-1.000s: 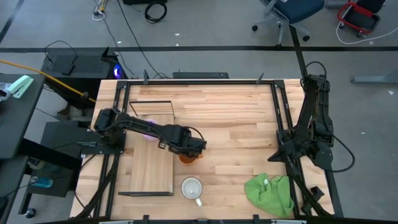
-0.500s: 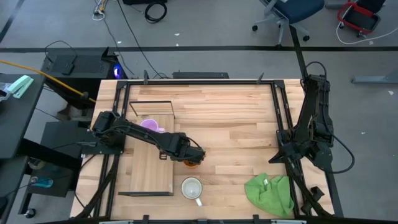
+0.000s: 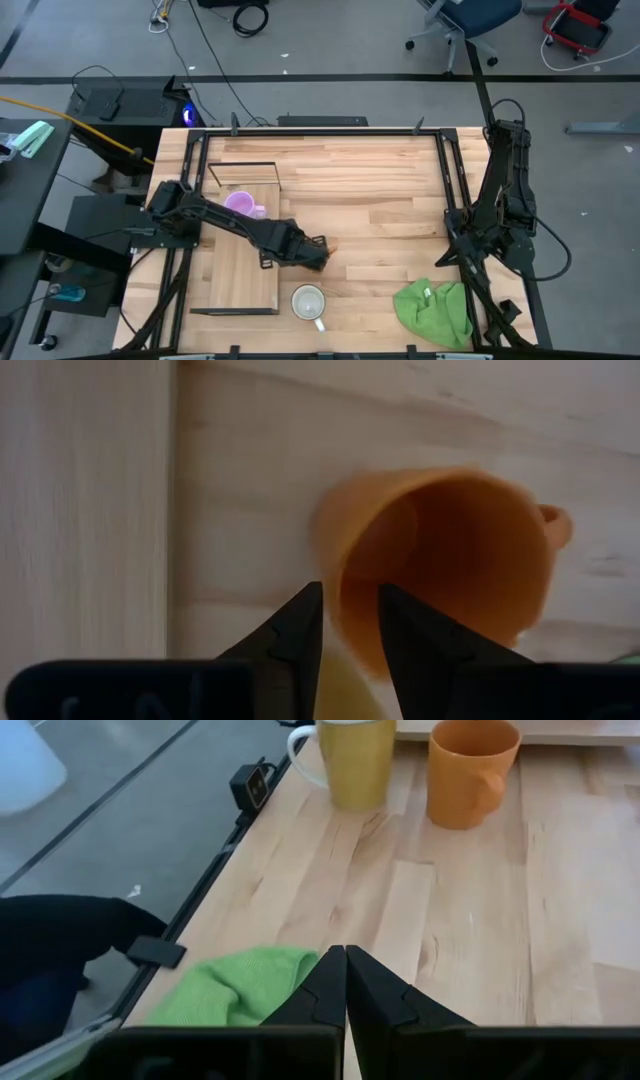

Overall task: Stack small to large cups/mugs on shelf
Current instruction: Put the orange mug on the shelf

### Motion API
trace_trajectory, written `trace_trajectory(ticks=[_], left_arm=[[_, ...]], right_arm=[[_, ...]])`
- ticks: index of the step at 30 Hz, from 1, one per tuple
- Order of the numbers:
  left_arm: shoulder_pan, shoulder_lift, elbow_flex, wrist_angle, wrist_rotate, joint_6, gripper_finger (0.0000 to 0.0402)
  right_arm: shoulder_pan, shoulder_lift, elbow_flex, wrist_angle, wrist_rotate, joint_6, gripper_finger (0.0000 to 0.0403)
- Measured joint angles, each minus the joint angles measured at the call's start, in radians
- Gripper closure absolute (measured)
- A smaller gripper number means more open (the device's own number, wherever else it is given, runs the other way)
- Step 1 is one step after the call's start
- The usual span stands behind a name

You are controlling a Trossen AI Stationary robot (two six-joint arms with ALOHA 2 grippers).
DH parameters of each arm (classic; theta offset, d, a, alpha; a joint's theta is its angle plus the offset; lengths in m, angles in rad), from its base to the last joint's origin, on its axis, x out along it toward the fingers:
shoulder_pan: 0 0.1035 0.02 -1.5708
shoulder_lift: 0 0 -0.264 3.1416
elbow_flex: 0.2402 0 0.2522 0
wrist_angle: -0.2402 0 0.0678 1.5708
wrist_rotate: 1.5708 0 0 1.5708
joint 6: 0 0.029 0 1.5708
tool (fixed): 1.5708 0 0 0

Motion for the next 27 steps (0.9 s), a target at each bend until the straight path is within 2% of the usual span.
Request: trace_trajectory(ticks=[8,14,27], left_arm=[[-0.047,0.000,0.000,0.028,0.000,-0.126,0.0294],[-0.054,0.000,0.000,0.066,-0.048,-0.161,0.0294],[-0.031,0.002,-0.010,0.054,-0.053,-0.183,0.0315]], right_arm=[[0.000,0.000,0.000,0.000,-0.031,-0.025,0.0387],[0.000,0.000,0.000,0.000,-0.047,-0.042,0.0387],[0.002,0.000,0.000,0.000,-0.068,-0.046,0.0387]])
